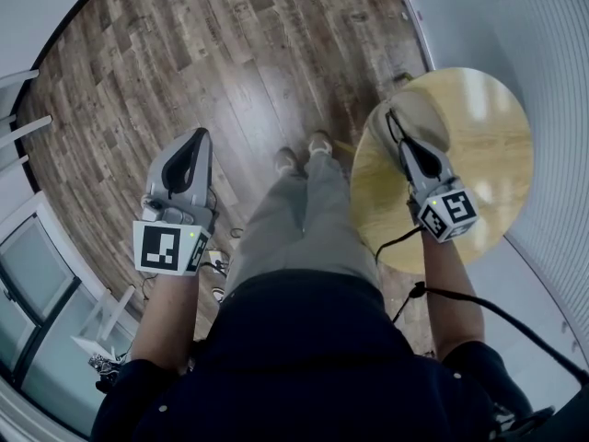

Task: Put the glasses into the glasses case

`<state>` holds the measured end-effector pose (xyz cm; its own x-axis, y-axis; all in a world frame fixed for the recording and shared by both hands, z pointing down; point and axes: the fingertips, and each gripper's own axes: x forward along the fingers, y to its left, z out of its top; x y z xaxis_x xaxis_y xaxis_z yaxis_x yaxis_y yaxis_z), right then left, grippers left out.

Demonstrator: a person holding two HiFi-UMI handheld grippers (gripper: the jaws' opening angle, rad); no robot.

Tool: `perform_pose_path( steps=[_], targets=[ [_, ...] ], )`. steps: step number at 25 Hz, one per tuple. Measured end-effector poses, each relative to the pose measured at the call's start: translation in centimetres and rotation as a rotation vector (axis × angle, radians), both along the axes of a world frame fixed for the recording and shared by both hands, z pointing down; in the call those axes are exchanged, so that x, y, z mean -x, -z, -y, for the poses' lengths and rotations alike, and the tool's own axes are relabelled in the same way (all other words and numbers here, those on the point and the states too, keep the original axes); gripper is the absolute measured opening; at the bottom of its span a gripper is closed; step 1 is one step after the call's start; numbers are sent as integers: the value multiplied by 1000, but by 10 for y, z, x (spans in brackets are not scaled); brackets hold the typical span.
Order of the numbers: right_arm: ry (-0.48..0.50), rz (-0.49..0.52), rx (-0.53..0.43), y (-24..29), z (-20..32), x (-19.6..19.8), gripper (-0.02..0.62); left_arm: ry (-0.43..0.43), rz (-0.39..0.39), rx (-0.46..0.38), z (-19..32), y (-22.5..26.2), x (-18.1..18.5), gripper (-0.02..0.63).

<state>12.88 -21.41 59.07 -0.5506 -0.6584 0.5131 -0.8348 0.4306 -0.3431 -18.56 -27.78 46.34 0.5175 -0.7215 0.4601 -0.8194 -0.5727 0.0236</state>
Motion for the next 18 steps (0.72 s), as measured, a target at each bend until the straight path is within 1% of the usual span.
perform_pose_path(
  steps=[4,13,18],
  targets=[
    [9,-20,25,-5,2,2,29,9,-4,14,0,-4,4,3],
    [28,-60,62,-17,2,5,29,19,-9,10,1,-7,11,3],
    [67,-111,69,-23,3,7,29,29,-9,14,-1,-11,17,3]
  ],
)
